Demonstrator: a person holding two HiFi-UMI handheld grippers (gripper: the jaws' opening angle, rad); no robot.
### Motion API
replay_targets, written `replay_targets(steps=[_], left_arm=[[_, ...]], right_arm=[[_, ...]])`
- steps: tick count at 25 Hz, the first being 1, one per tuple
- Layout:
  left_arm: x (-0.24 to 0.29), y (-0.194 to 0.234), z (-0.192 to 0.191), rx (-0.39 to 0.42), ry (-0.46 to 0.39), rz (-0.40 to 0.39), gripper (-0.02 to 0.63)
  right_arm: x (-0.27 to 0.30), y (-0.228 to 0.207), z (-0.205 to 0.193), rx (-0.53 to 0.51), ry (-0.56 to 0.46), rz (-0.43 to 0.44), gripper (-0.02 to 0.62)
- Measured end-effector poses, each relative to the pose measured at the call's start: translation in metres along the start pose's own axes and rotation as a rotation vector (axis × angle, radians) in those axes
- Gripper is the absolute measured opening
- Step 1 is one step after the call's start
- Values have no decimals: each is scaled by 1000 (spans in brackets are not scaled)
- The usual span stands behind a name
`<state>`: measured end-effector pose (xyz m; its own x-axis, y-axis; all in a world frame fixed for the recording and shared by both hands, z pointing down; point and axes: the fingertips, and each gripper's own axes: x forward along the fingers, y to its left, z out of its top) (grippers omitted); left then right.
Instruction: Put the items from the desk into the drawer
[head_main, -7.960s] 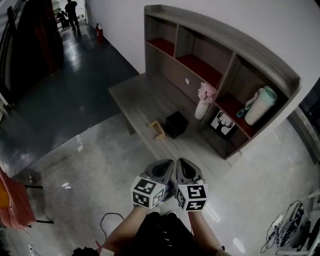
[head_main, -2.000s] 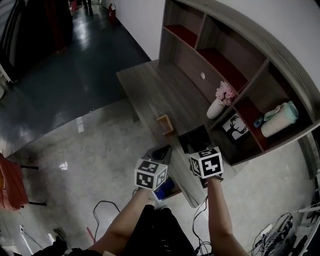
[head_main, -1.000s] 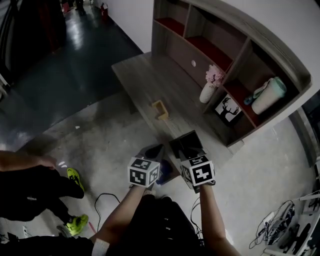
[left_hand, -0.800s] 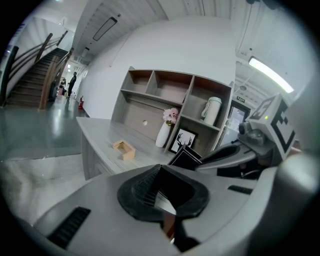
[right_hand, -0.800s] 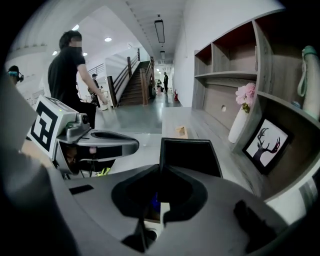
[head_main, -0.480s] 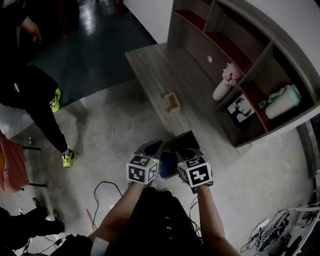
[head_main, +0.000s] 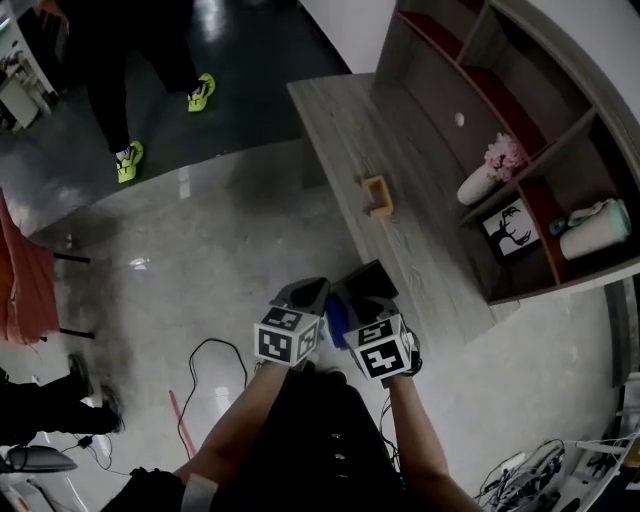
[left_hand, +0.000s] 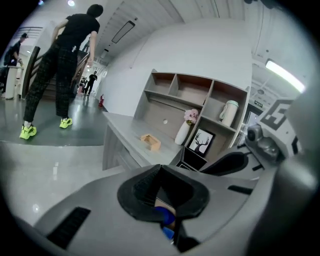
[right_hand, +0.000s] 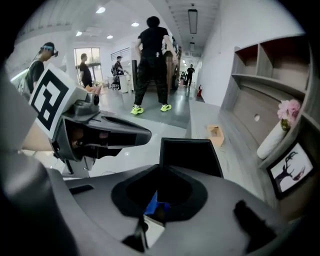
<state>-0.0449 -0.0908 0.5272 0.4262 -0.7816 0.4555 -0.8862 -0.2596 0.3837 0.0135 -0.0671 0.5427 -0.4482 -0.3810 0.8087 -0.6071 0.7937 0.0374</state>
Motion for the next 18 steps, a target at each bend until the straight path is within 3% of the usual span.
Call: replay_targets(steps=[4,10,18], left_arm=[[-5,12,-10,-25,6,29,11],[-14,26,-20,-50,4,65,11],[-18,38,-40,-56,26,95,11]], right_arm=[[5,11,2,-84,10,-17,38],[11,33,10,-85,-14,41,40],[24,49,-3,-111,9,48,40]])
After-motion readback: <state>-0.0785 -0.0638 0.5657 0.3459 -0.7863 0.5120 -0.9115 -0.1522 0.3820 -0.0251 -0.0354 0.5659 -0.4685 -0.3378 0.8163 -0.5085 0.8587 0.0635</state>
